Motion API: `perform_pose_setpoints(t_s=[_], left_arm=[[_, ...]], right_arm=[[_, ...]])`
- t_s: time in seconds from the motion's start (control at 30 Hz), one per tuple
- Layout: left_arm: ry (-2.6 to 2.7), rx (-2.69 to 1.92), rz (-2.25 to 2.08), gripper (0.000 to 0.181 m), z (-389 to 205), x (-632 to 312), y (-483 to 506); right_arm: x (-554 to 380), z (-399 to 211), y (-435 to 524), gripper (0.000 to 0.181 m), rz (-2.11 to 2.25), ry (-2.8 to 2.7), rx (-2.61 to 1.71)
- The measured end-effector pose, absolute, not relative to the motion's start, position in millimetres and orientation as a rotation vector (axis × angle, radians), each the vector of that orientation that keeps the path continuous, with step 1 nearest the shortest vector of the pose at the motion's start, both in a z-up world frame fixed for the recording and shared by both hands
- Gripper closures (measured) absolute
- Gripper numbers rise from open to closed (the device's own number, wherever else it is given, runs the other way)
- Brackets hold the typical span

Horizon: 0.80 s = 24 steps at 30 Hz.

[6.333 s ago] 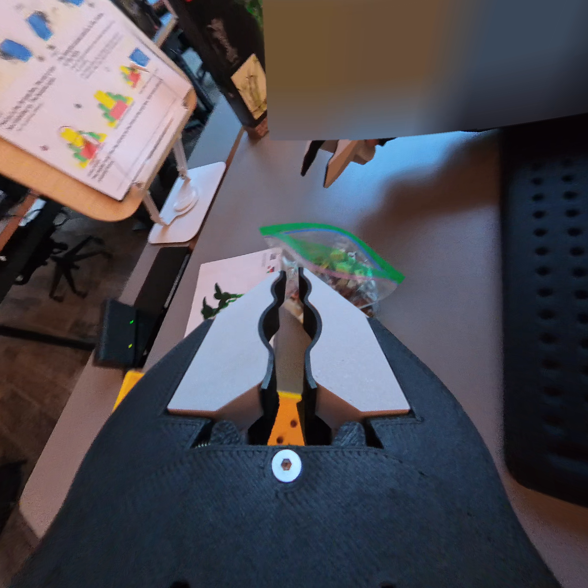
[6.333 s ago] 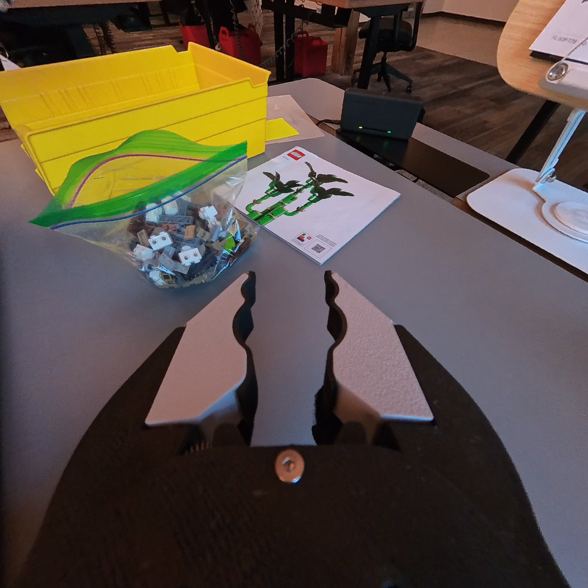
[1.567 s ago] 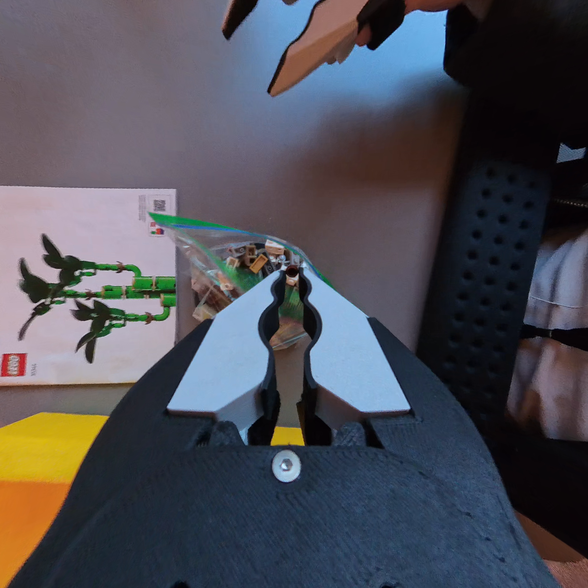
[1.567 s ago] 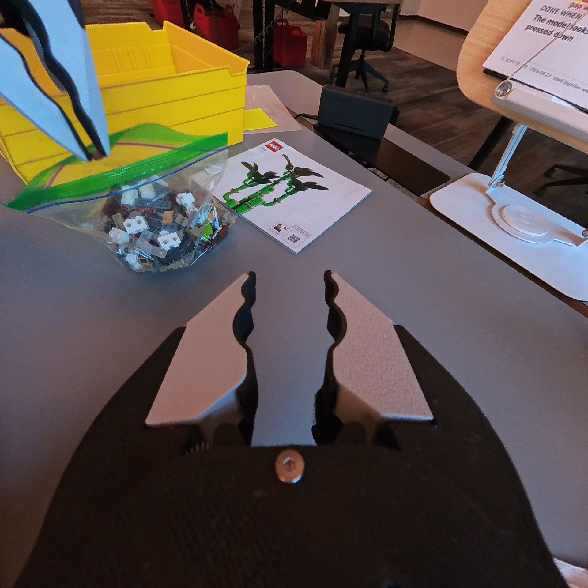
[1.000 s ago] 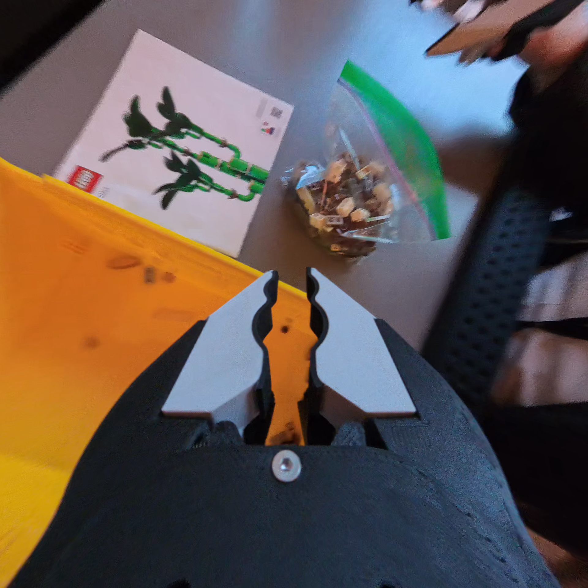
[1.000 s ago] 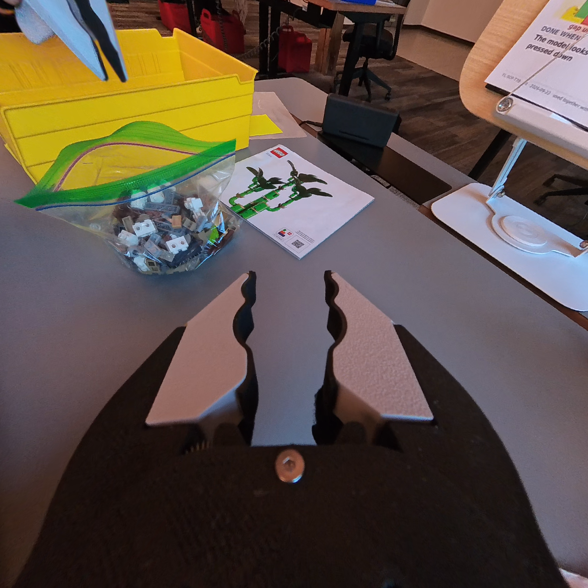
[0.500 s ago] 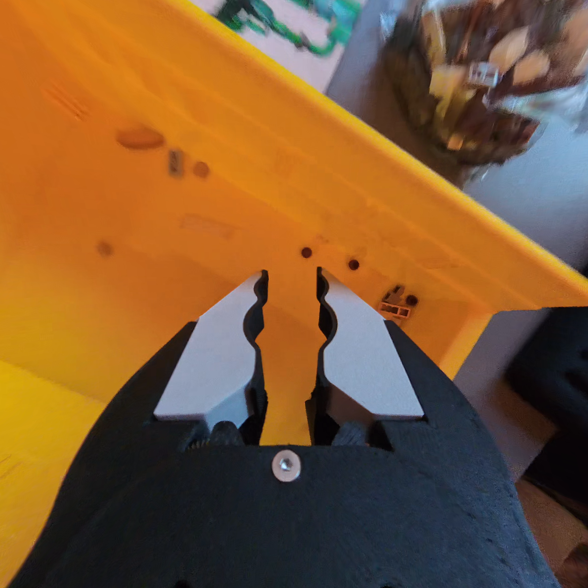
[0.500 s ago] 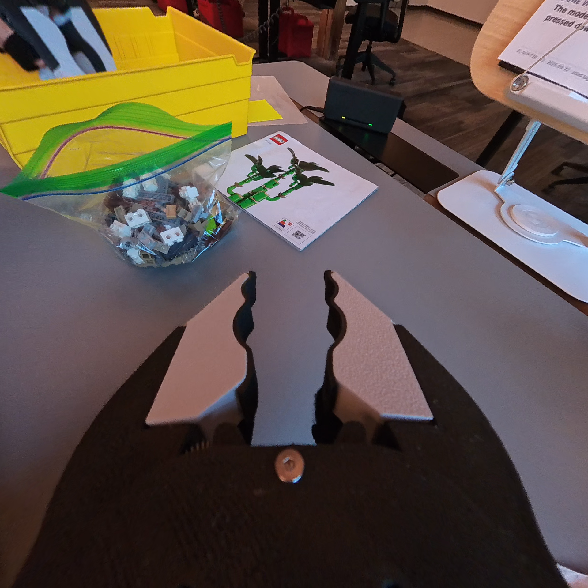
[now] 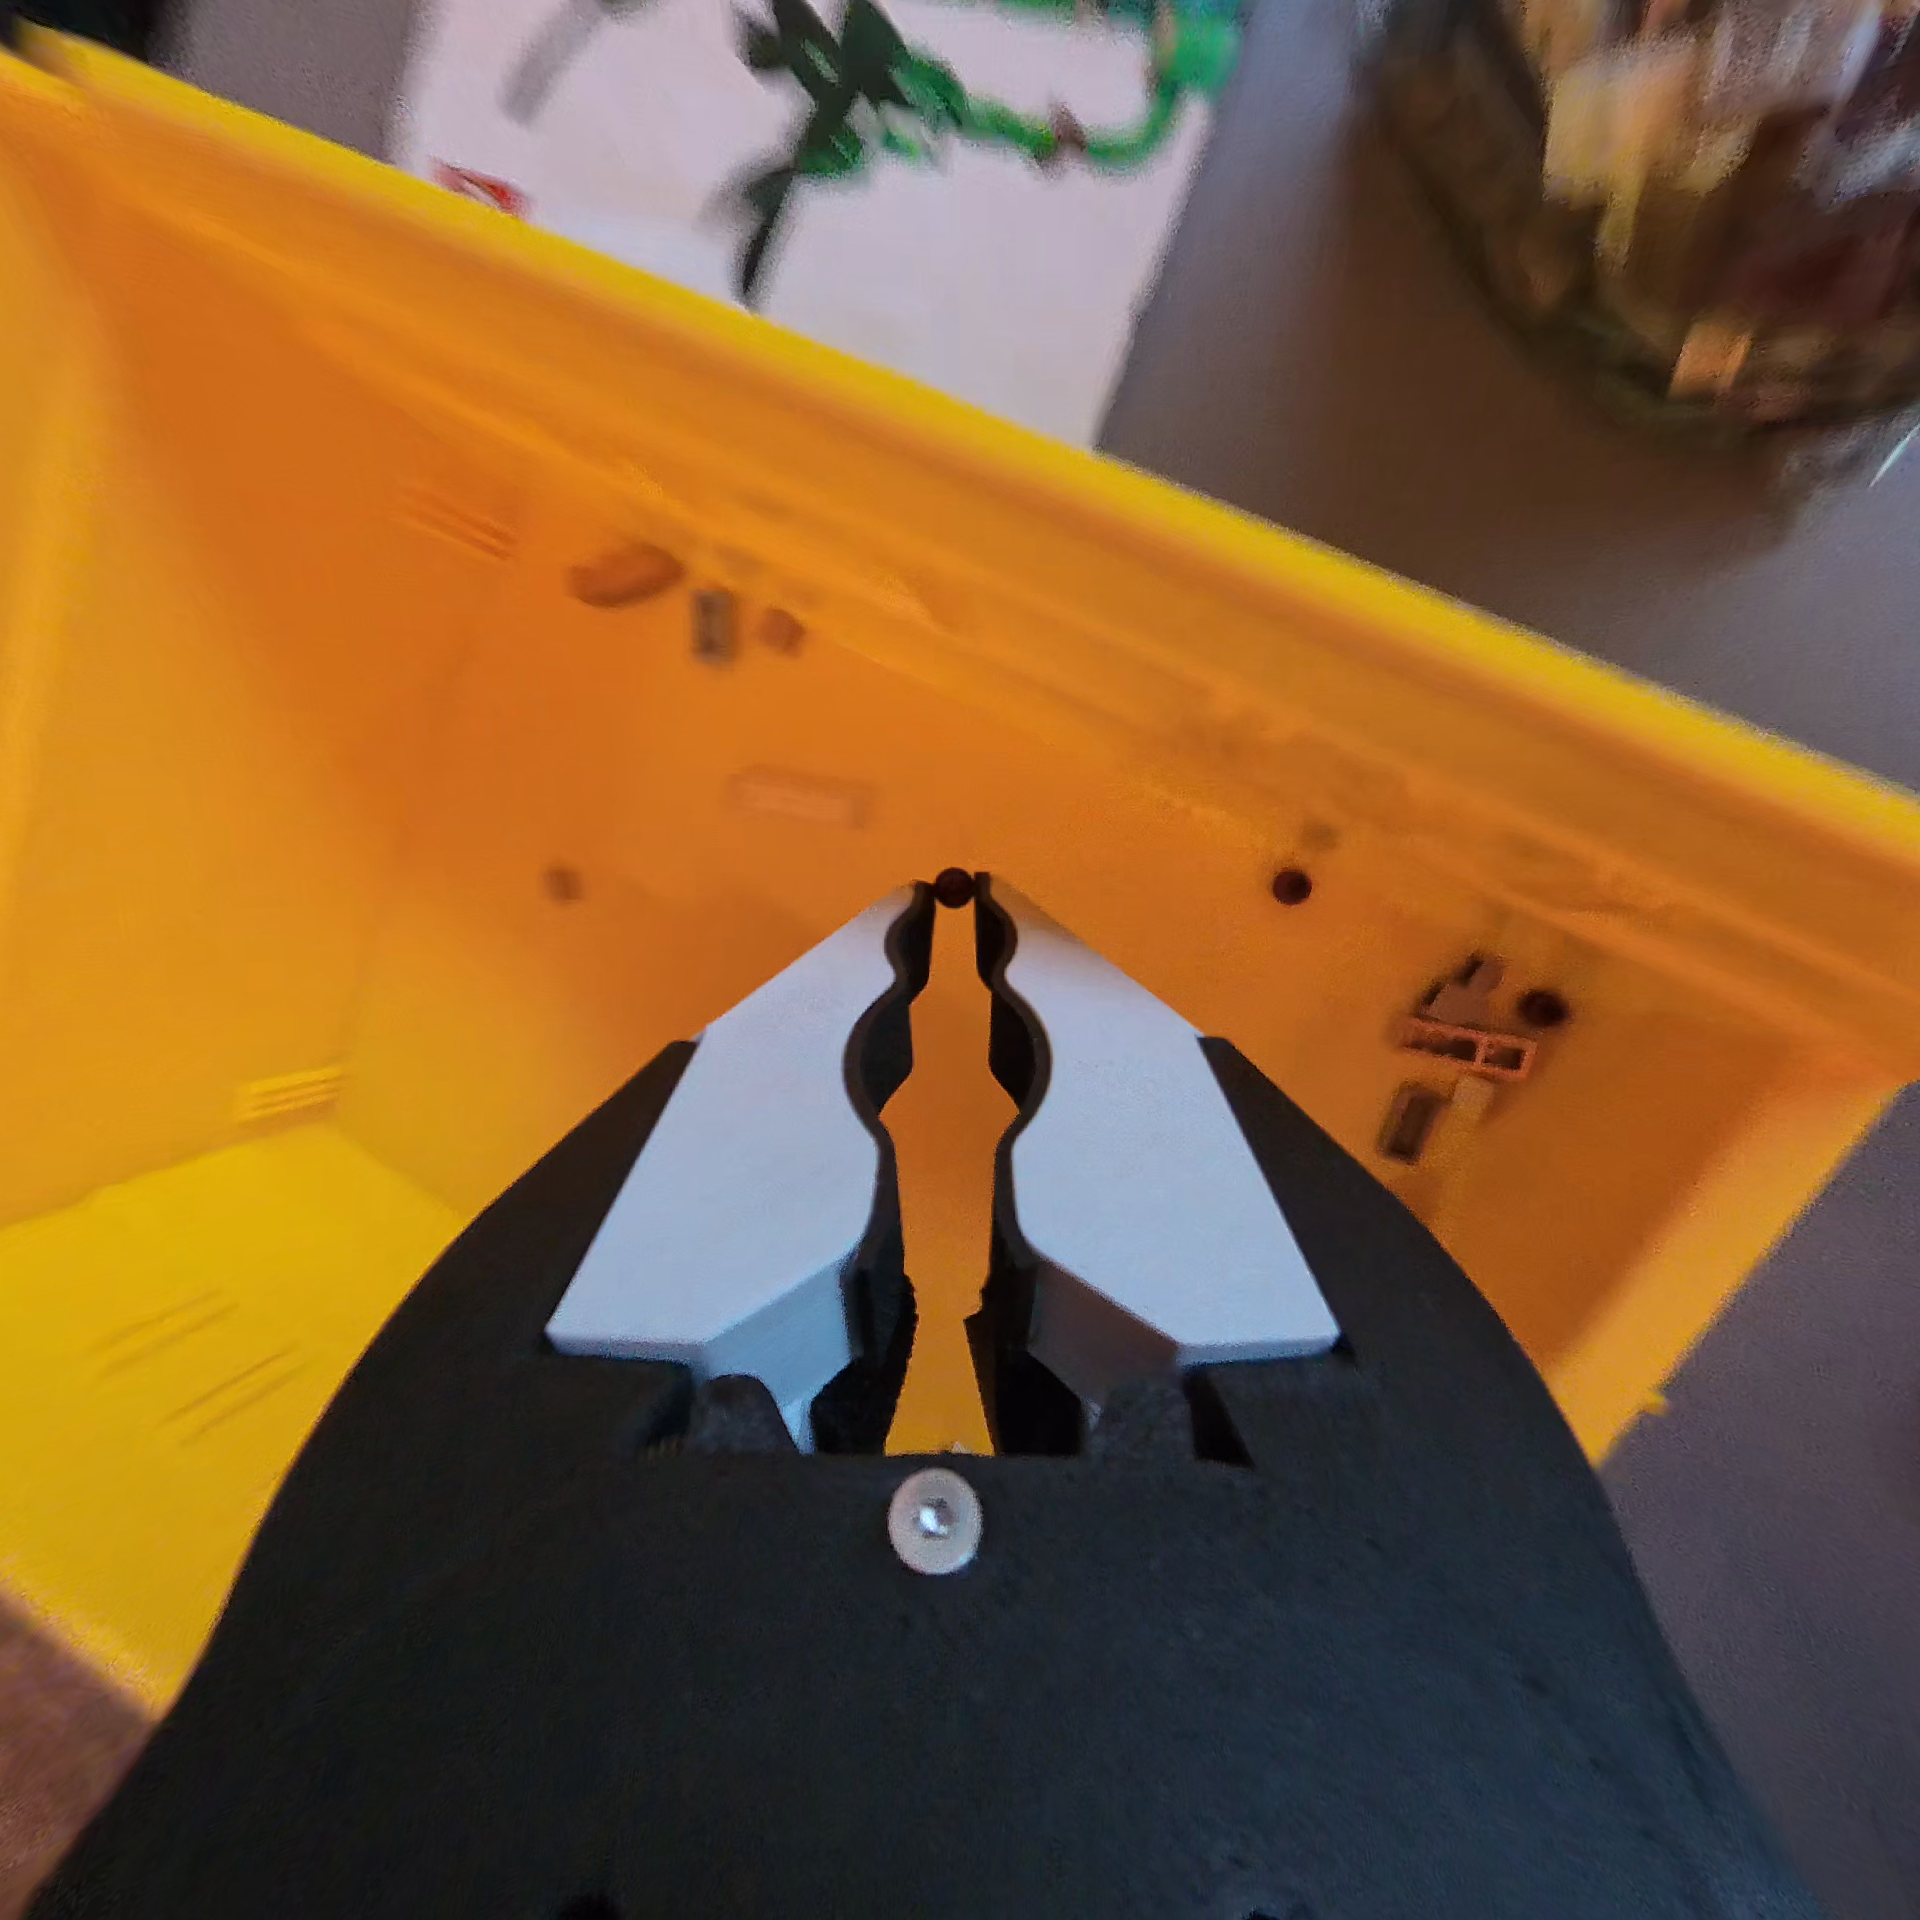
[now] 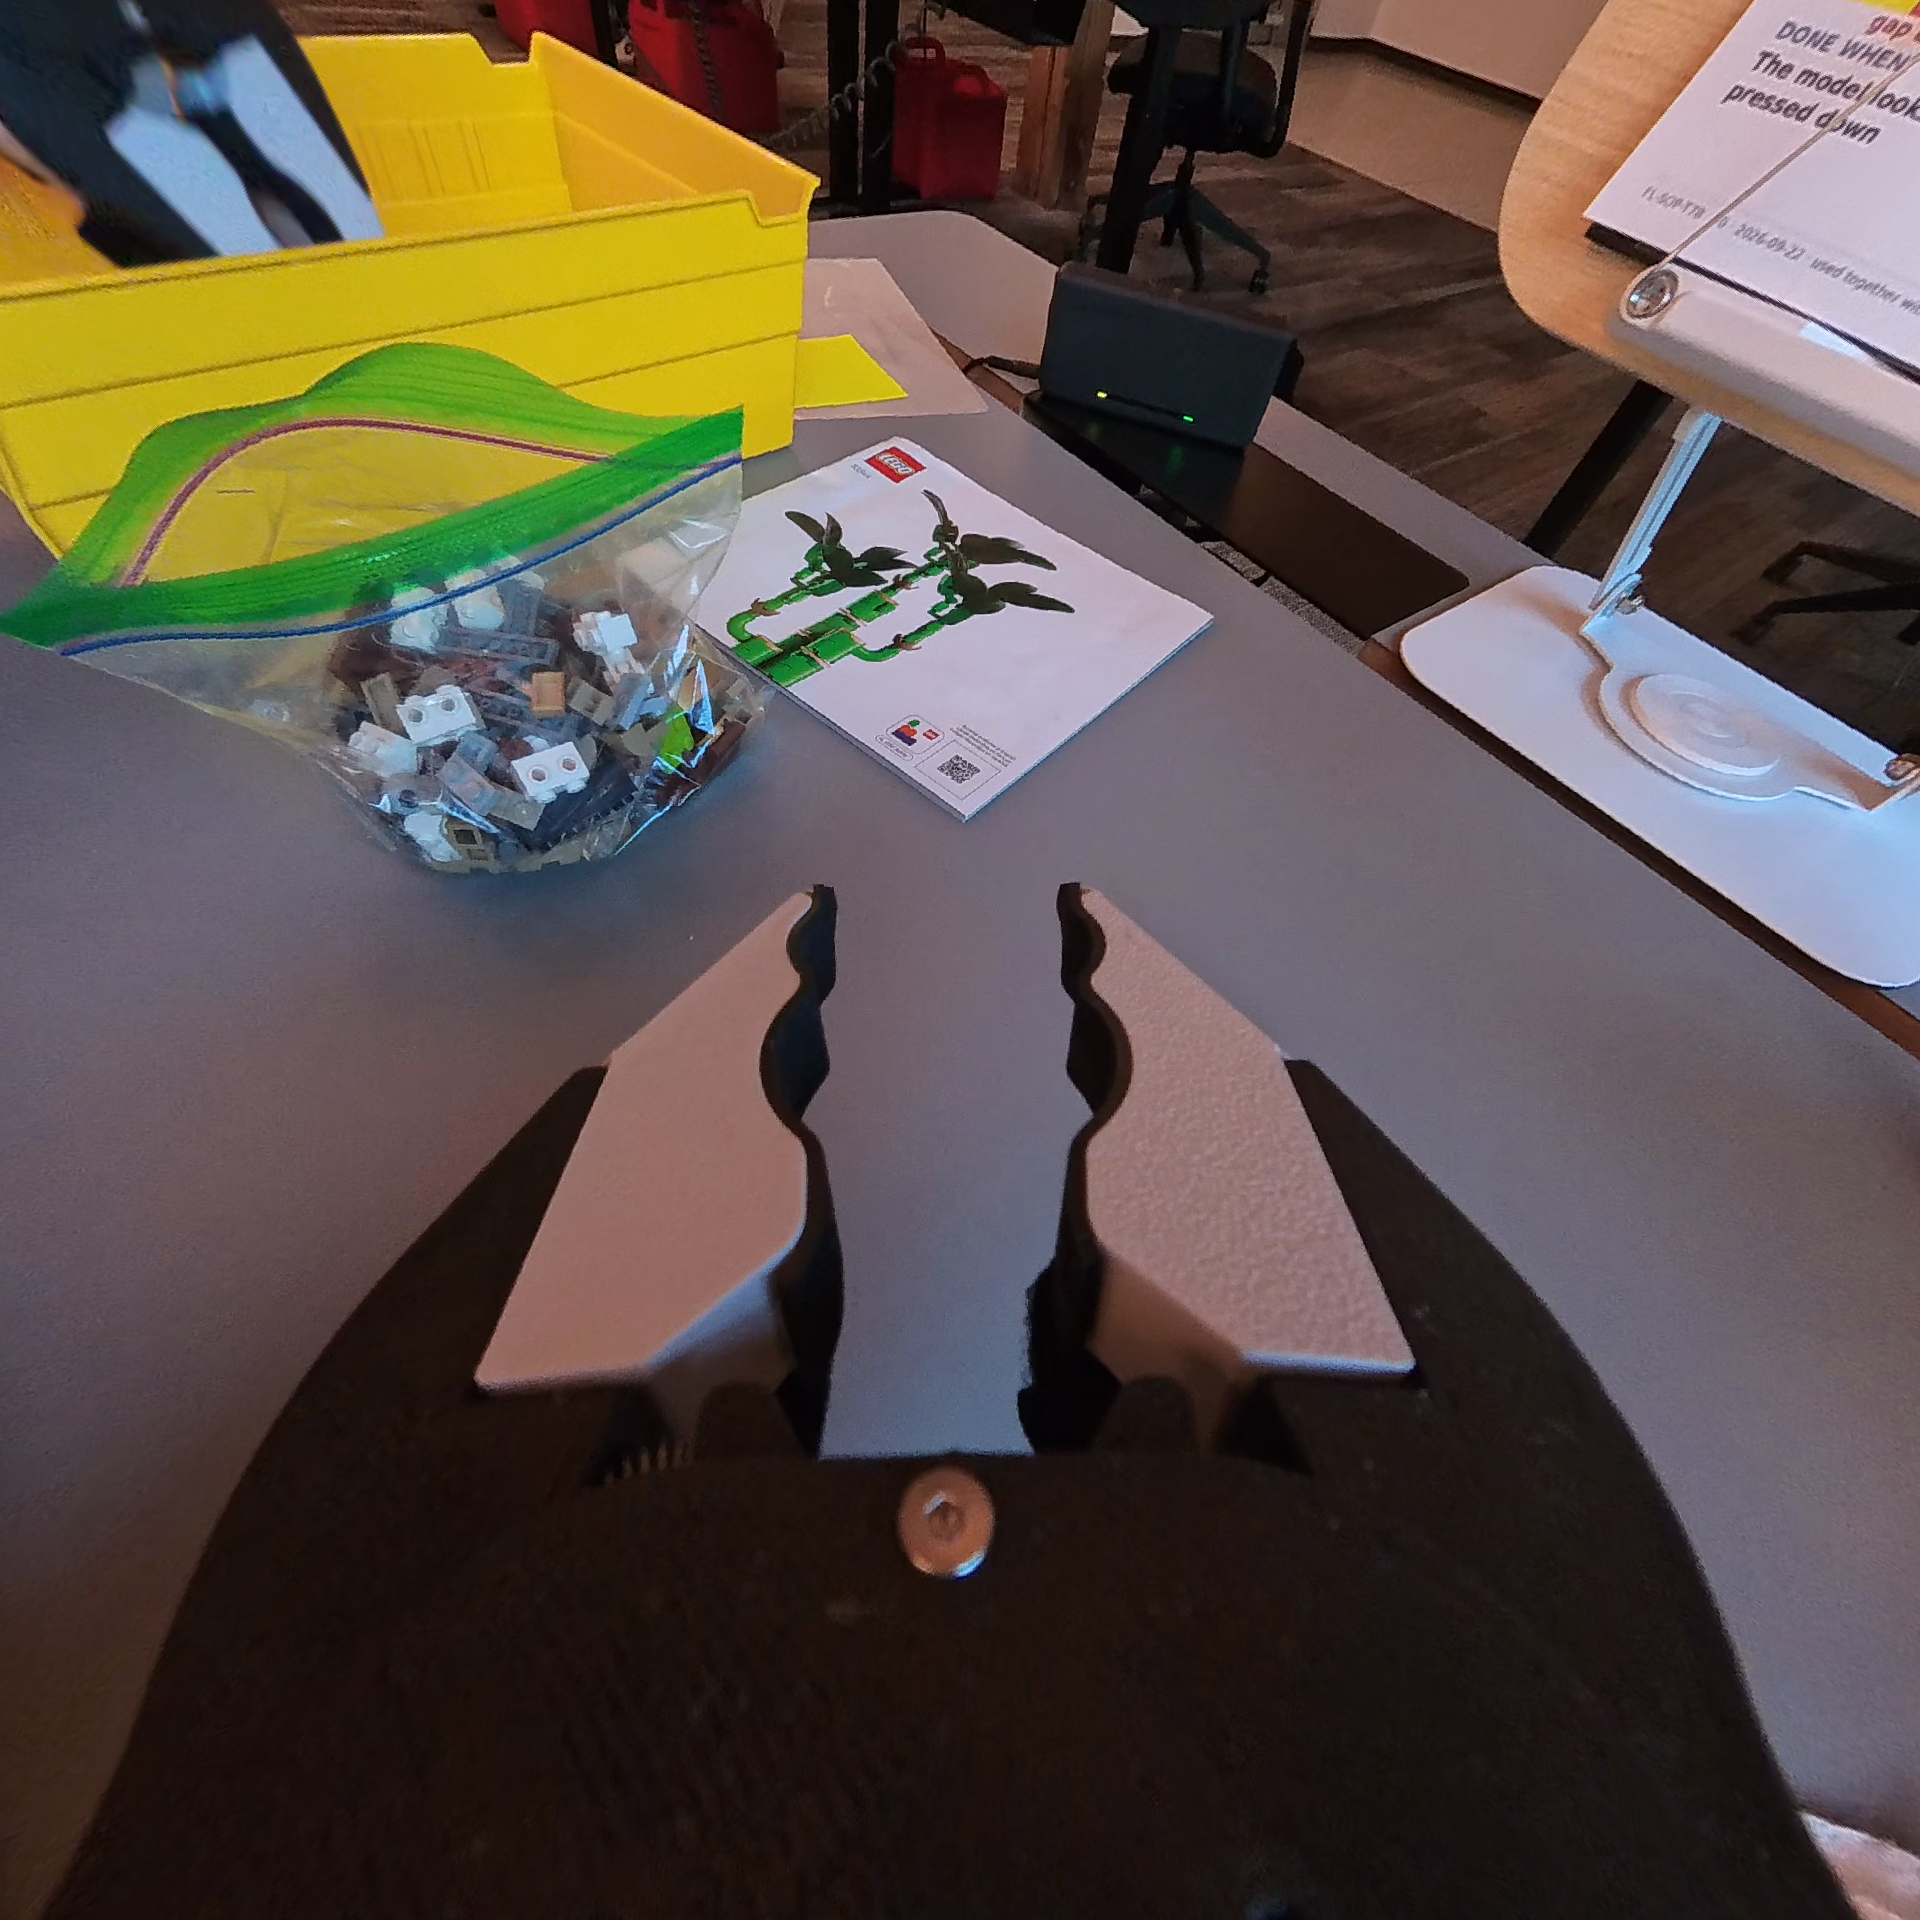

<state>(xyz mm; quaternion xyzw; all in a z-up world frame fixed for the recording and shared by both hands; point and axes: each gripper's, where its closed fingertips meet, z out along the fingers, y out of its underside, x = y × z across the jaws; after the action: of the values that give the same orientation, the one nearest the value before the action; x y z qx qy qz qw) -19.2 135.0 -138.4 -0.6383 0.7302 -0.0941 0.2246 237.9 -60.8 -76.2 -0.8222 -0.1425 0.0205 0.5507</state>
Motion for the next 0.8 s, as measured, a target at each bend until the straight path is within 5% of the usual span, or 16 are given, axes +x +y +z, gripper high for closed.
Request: perform_pose_setpoints(t_s=[0.23, 0.57, 0.8], left_arm=[[1.808, -1.477, -0.819, 0.175, 13, 51, 37], [2.235, -1.419, -0.491, 0.175, -67, 109, -20], [2.176, -1.457, -0.694, 0.181, -44, 115, -25]], right_arm=[[237, -81, -60, 0.138, 0.047, -0.344, -1.965], [235, -78, -61, 0.138, 0.043, -0.36, -1.952], [230, -77, -61, 0.138, 0.018, -0.4, -1.956]])
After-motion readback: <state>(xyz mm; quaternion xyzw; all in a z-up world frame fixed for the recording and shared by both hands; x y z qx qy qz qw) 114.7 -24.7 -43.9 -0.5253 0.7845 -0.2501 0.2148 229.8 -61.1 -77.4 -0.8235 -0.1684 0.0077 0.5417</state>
